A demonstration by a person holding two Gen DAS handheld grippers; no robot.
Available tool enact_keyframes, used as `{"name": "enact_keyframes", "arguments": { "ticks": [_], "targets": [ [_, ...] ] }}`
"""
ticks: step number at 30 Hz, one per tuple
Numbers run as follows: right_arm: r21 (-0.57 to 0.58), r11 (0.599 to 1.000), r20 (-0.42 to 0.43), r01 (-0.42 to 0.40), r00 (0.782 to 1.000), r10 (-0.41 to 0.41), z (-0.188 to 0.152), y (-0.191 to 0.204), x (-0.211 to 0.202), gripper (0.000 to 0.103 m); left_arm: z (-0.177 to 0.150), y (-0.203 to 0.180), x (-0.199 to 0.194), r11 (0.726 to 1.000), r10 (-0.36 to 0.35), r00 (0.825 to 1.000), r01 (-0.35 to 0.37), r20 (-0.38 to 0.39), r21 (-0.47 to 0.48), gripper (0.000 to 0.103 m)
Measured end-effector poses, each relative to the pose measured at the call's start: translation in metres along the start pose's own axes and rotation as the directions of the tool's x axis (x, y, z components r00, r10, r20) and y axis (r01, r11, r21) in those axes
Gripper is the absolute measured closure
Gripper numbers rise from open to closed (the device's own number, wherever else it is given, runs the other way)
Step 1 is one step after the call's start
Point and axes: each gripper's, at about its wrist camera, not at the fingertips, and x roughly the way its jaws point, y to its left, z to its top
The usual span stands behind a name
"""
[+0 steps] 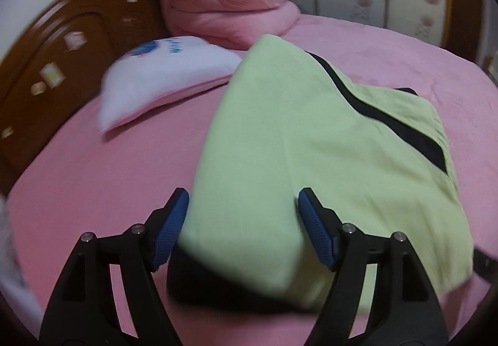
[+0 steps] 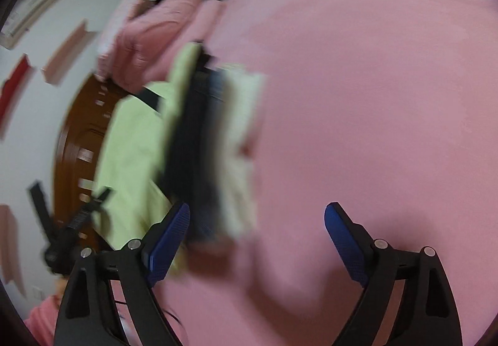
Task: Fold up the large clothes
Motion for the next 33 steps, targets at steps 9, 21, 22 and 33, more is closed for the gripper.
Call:
{"name": "enact_keyframes", "arguments": {
  "ticks": [9, 21, 22, 33],
  "targets": [
    [0.088, 0.953, -0.101, 0.29, 0.954, -0.281, -0.14, -0.134, -0.171, 0.001, -0.181, -0.093, -0.114, 0.996, 0.073, 0.921, -0.087, -0.383, -0.019, 0.025],
    [-0.19, 0.858, -0.069, 0.478, 0.865, -0.497, -0.253, -0.206, -0.432, 0.0, -0.327, -0.277, -0.38, 0.967, -0.133, 0.824, 0.229, -0.551, 0.109, 0.025],
    [-0.185, 0.854, -0.064, 0.487, 0.861, -0.505, -0.258, -0.209, -0.452, 0.0, -0.33, -0.286, -0.4, 0.965, -0.147, 0.827, 0.24, -0.542, 0.104, 0.025],
    [0.003, 0.879, -0.024, 0.476, 0.879, -0.476, -0.262, -0.208, -0.598, 0.0, -0.251, -0.338, -0.517, 0.887, -0.314, 0.857, 0.419, -0.409, 0.196, 0.025]
  ]
}}
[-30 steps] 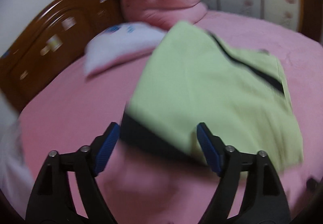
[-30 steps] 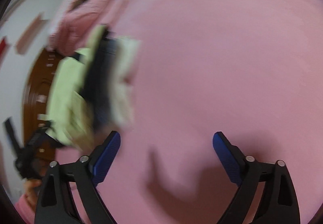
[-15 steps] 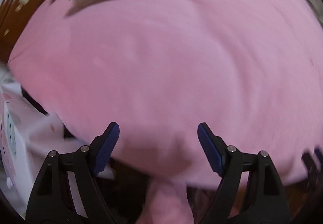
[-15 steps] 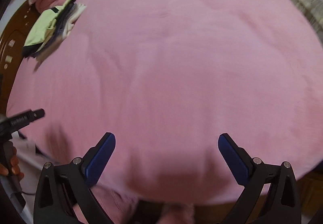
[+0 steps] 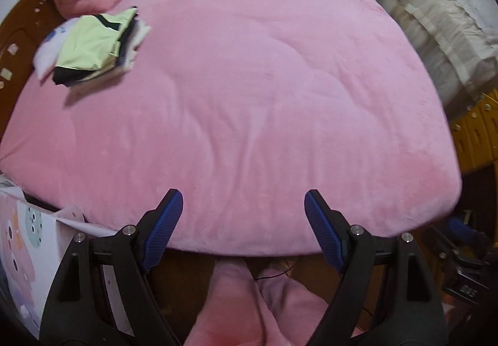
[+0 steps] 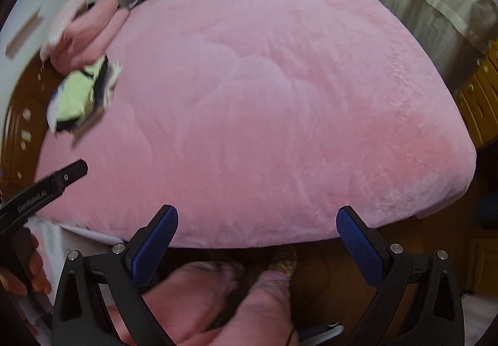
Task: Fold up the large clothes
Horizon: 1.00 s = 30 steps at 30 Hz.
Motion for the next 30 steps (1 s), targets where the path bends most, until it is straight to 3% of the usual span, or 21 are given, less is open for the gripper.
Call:
{"name": "enact_keyframes", "arguments": {
  "ticks": [2, 5, 9, 14, 16, 19, 23, 24, 25, 26, 29, 30],
  "targets": [
    [0.051, 0.998, -0.026, -0.037, 0.999, 0.038, 0.005, -0.007, -0.018, 0.0, 0.006, 0.0, -0.012, 0.999, -0.033, 0.999, 0.033, 0.007, -0.032, 0.025],
    [0.074, 0.994, -0.024, -0.076, 0.997, 0.078, 0.009, 0.002, -0.039, 0.0, 0.0, -0.003, -0.037, 0.998, -0.011, 0.998, 0.014, 0.062, -0.06, 0.025],
    [-0.062, 0.998, 0.042, -0.014, 0.999, 0.017, 0.018, 0.033, -0.066, 0.0, -0.013, -0.005, -0.053, 0.996, 0.045, 0.996, -0.04, 0.074, -0.074, 0.025],
    [-0.176, 0.984, 0.082, 0.024, 0.997, -0.01, 0.013, 0.066, -0.088, 0.0, -0.014, -0.001, -0.083, 0.992, 0.108, 0.981, -0.095, 0.16, -0.084, 0.024],
    [-0.189, 0.982, 0.111, 0.019, 0.994, 0.003, 0.016, 0.073, -0.098, 0.0, -0.018, -0.002, -0.09, 0.989, 0.138, 0.97, -0.126, 0.198, -0.071, 0.024],
    [-0.201, 0.979, 0.153, 0.027, 0.988, 0.004, 0.016, 0.082, -0.107, 0.0, -0.021, 0.005, -0.09, 0.991, 0.114, 0.972, -0.098, 0.206, -0.088, 0.024],
    [-0.217, 0.976, 0.116, 0.017, 0.993, 0.009, 0.017, 0.089, -0.097, 0.0, -0.021, 0.024, -0.082, 0.983, 0.147, 0.963, -0.116, 0.226, -0.144, 0.024],
    [-0.215, 0.977, 0.111, 0.02, 0.994, 0.004, 0.019, 0.085, -0.094, 0.0, -0.022, 0.027, -0.078, 0.981, 0.16, 0.96, -0.128, 0.232, -0.145, 0.024],
    [-0.21, 0.977, 0.11, 0.025, 0.994, -0.002, 0.021, 0.083, -0.091, 0.0, -0.026, 0.026, -0.077, 0.973, 0.218, 0.938, -0.188, 0.271, -0.132, 0.024],
    [-0.202, 0.979, 0.113, 0.031, 0.994, -0.009, 0.024, 0.081, -0.089, 0.0, -0.029, 0.023, -0.072, 0.971, 0.238, 0.929, -0.217, 0.285, -0.105, 0.024],
    [-0.197, 0.978, 0.119, 0.072, 0.992, -0.049, 0.031, 0.077, -0.079, 0.0, -0.034, 0.017, -0.053, 0.989, 0.151, 0.967, -0.147, 0.204, -0.032, 0.024],
    [-0.202, 0.976, 0.111, 0.083, 0.992, -0.061, 0.034, 0.075, -0.074, 0.0, -0.035, 0.016, -0.051, 0.99, 0.141, 0.971, -0.14, 0.193, -0.021, 0.024]
  ]
}}
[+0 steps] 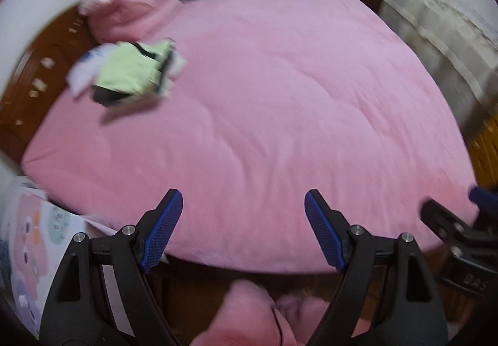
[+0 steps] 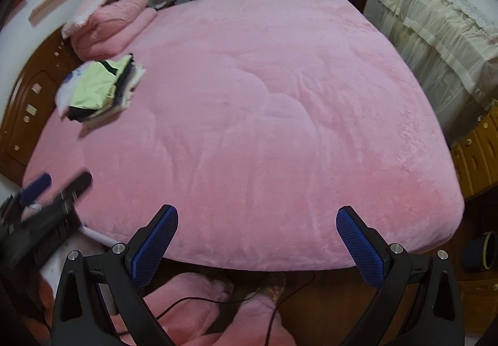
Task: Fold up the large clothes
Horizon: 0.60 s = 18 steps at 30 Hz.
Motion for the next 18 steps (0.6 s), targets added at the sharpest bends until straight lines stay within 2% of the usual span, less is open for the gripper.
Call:
{"name": "enact_keyframes", "arguments": {
  "ticks": [5, 9, 14, 18],
  "targets": [
    [-0.064, 0.998, -0.006, -0.025, 1.0, 0.025, 0.0, 0.011, 0.006, 0.0, -0.002, -0.001, -0.005, 1.0, -0.014, 1.0, 0.014, 0.013, 0.006, 0.021],
    [-0.075, 0.997, 0.002, -0.031, 1.0, 0.031, -0.002, 0.014, 0.005, 0.0, -0.005, 0.004, 0.002, 0.999, -0.048, 0.999, 0.048, -0.01, -0.027, 0.017],
    [-0.071, 0.997, -0.011, -0.026, 1.0, 0.025, -0.005, 0.014, 0.01, 0.0, -0.007, 0.004, 0.011, 0.996, -0.059, 0.997, 0.056, -0.042, -0.062, 0.0],
    [-0.054, 0.998, -0.009, -0.018, 1.0, 0.018, -0.005, 0.014, 0.011, 0.0, -0.008, 0.002, 0.011, 0.994, -0.085, 0.996, 0.082, -0.035, -0.067, 0.001]
  ]
}}
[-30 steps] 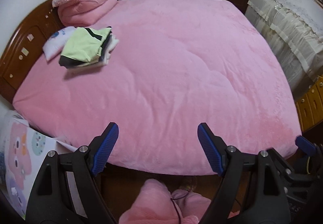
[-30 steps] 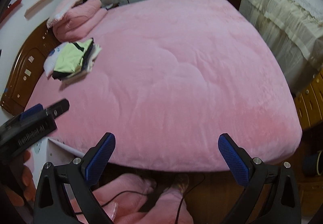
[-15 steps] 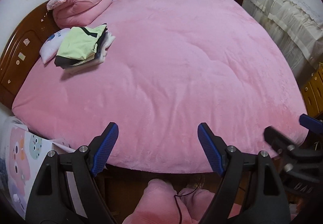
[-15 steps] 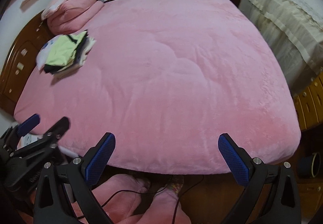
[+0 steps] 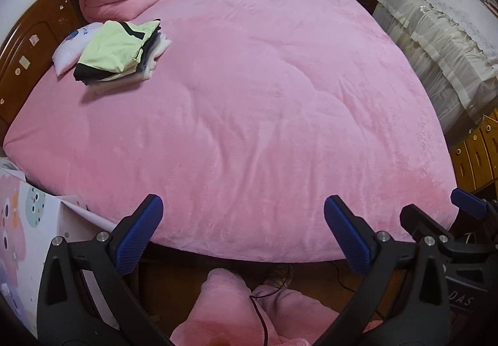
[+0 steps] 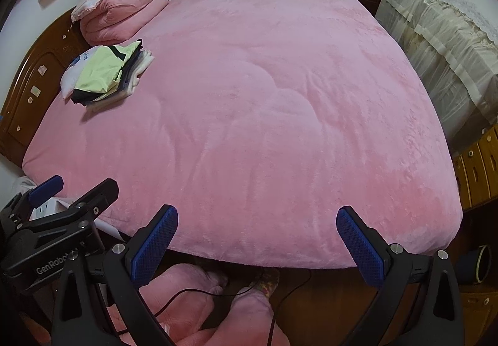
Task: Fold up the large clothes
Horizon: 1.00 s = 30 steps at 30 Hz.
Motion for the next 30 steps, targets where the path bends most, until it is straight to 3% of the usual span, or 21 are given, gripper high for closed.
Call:
{"name": "enact_keyframes", "arguments": {
  "ticks": [30],
  "targets": [
    [0.019, 1.0, 0.004, 0.023, 1.0, -0.023, -0.01, 0.021, 0.002, 0.0, 0.001, -0.012, 0.006, 1.0, -0.01, 1.0, 0.01, -0.006, 0.019, 0.001]
  ]
}}
